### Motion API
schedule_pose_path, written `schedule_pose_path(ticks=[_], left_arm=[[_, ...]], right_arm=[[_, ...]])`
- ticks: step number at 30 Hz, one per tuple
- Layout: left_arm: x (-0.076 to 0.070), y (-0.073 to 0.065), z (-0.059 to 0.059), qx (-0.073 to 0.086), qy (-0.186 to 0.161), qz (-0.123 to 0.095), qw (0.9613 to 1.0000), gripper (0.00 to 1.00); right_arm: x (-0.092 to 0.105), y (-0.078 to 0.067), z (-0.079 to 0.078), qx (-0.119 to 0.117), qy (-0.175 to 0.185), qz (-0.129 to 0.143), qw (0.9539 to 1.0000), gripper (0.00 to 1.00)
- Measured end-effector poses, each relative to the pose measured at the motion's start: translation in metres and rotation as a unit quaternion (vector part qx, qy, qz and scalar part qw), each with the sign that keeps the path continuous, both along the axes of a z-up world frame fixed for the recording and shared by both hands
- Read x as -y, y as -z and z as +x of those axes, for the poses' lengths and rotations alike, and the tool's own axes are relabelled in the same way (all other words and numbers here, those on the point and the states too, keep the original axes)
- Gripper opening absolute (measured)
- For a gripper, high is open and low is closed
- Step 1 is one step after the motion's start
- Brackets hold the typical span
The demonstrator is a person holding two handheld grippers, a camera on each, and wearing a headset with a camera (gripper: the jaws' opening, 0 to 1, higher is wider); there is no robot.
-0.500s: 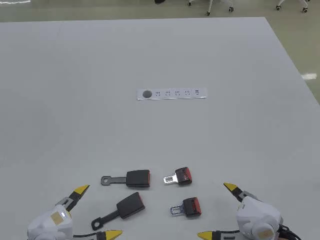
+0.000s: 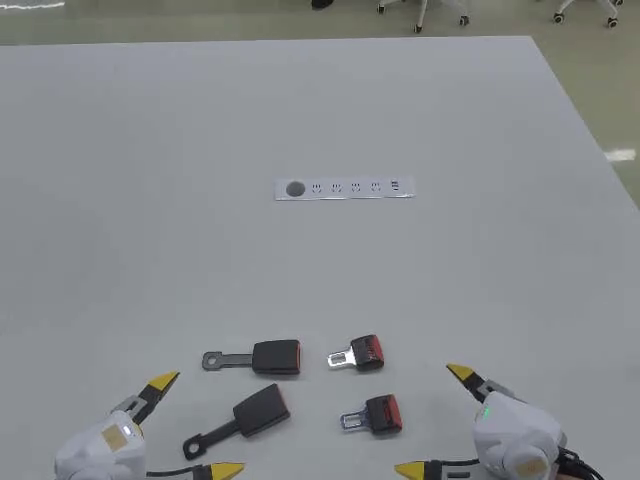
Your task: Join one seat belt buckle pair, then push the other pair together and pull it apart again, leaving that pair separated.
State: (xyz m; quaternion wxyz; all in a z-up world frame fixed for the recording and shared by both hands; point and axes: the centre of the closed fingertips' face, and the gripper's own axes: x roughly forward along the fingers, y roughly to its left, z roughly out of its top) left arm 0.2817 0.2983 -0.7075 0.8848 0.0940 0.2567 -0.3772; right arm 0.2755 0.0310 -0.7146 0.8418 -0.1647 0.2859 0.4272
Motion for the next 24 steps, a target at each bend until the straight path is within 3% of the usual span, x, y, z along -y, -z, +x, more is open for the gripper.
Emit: schedule_pose_path(ticks=[15,24], left_arm=[[0.0013,-0.0035,-0.0005,0.0,-0.003,0.0,1.0,0.99],[0.0013,-0.0012,-0.0008,-0.001,-0.002,-0.001,1.0,0.99]], right_arm=[[0.0032,0.0033,0.0022,0.003,0.001,0.0,1.0,0.99],[-0.0018,-0.0051,-0.0003,0.003,0.002,0.0,1.0,0.99]])
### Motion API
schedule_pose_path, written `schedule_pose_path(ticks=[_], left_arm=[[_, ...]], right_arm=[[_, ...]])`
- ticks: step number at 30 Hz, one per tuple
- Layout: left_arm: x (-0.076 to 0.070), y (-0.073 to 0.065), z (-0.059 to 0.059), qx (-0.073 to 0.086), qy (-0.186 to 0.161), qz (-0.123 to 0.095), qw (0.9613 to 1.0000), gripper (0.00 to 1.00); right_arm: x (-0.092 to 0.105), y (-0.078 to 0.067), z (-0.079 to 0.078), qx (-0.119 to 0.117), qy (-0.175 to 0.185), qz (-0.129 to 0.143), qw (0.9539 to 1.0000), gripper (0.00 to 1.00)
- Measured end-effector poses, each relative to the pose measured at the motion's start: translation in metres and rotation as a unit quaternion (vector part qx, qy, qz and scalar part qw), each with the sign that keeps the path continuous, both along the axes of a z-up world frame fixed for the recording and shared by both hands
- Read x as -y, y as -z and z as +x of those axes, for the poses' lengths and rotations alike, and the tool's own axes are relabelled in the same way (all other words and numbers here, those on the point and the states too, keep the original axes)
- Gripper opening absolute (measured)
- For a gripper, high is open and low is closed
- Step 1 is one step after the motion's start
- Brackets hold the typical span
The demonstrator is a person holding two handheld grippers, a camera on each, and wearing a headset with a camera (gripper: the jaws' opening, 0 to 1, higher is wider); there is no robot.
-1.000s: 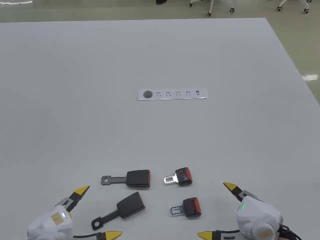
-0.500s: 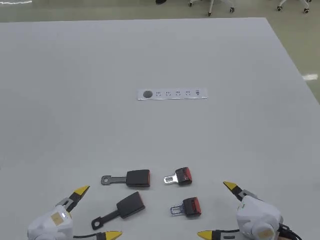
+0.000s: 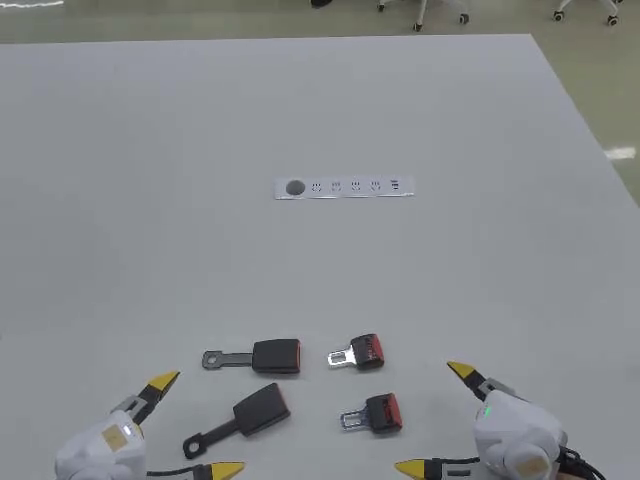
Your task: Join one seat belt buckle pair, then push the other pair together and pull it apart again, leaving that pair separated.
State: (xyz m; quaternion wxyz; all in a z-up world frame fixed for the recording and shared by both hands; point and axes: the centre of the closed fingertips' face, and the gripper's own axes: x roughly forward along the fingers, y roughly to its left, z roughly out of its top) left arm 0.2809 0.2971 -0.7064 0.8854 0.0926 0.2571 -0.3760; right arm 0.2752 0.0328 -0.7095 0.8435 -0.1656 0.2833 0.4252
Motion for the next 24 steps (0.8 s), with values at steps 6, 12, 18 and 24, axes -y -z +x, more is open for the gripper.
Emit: schedule_pose_path(ticks=[6,12,18,24], left_arm=[[0.0002,-0.0015,0.0,0.0,-0.001,-0.001,1.0,0.99],[-0.0023,0.0011,0.0007,-0.001,-0.003,0.0,1.0,1.0],[-0.0052,0.0055,0.001,-0.002,-0.004,0.0,1.0,1.0],[-0.0059,0.0062,0.0012,-0.001,-0.004,0.0,1.0,1.0]], right_arm=[[-0.0006,-0.0018,0.0005,0.001,0.001,0.0,1.0,0.99],[0.0008,-0.0001,0.0019,0.002,0.0,0.0,1.0,0.99],[0.0017,0.0014,0.003,0.002,0.001,0.002,1.0,0.99],[0.0023,0.0016,0.0029,0.003,0.001,0.002,1.0,0.99]])
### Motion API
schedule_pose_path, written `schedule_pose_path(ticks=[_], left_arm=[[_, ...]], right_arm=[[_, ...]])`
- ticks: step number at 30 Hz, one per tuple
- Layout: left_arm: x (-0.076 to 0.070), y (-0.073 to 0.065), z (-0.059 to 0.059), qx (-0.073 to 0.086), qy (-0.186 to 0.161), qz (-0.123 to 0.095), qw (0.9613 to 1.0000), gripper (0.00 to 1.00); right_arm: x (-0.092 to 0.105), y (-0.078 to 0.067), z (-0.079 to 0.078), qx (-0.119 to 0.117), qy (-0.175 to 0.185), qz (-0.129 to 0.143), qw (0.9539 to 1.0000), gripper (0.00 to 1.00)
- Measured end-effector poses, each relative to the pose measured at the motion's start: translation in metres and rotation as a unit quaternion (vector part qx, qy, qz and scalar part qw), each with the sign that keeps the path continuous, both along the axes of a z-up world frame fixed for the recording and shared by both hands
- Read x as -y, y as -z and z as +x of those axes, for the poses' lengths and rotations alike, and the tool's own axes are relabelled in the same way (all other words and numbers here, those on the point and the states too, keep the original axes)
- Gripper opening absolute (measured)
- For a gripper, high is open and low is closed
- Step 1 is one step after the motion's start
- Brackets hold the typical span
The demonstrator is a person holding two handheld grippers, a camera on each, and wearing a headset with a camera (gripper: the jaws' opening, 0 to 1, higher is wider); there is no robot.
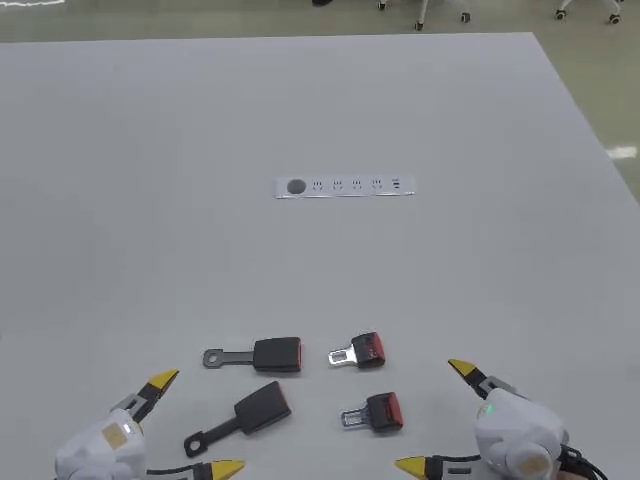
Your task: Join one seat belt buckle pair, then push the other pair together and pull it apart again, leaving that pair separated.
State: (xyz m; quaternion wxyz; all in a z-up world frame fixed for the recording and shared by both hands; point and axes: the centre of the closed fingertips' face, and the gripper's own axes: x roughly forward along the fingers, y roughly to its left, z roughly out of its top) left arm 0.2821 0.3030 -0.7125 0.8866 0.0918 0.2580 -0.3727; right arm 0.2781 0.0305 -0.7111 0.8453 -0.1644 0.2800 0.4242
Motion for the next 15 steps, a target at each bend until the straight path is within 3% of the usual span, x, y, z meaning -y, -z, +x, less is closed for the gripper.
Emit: schedule_pose_path(ticks=[15], left_arm=[[0.0004,-0.0024,0.0002,0.002,-0.001,0.001,1.0,1.0]], right_arm=[[0.0005,-0.0021,0.0006,0.004,-0.001,0.0,1.0,0.99]])
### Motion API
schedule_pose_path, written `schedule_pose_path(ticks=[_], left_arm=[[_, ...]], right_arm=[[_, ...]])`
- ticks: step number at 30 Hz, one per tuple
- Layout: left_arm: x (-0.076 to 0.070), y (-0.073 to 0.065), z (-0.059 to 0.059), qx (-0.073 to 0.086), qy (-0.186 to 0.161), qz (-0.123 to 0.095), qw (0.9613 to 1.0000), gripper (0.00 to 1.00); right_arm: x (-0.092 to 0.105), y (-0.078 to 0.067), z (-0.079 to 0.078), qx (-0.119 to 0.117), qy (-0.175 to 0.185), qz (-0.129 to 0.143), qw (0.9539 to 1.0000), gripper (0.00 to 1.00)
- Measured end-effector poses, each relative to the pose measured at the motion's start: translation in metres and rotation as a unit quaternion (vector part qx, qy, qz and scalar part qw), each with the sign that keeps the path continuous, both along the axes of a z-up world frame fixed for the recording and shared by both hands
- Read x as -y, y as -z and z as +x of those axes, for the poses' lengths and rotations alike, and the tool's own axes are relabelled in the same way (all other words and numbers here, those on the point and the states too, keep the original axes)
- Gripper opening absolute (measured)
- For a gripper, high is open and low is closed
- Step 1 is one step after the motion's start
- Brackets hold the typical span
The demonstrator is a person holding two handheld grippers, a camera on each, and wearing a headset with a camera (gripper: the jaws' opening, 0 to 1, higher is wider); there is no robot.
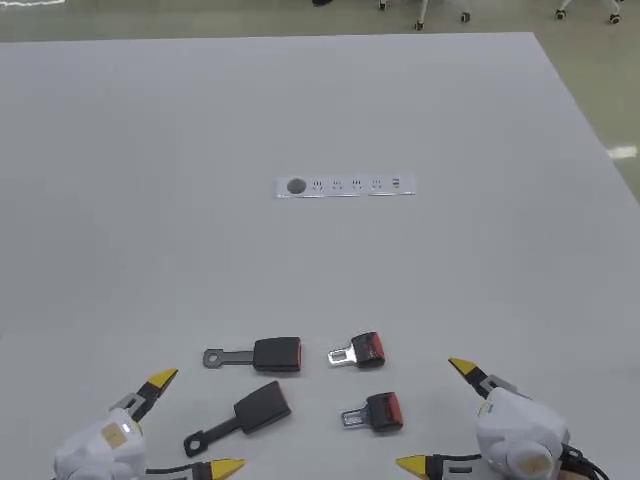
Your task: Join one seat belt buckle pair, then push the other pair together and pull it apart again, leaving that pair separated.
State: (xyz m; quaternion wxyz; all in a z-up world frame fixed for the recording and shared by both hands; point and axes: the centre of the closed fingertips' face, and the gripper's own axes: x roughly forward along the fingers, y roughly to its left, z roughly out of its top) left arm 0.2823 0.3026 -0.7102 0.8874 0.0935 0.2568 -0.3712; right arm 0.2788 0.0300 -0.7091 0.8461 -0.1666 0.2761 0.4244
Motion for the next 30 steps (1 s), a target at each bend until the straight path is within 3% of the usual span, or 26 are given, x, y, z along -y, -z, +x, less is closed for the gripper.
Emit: schedule_pose_path(ticks=[18,30], left_arm=[[0.004,-0.001,0.003,-0.002,0.014,0.013,0.9998,0.96],[0.017,0.009,0.004,-0.017,0.062,0.048,0.9967,0.81]], right_arm=[[0.002,0.003,0.002,0.009,-0.016,-0.006,0.9998,0.98],[-0.001,0.006,0.005,0.018,-0.06,-0.029,0.9976,0.85]])
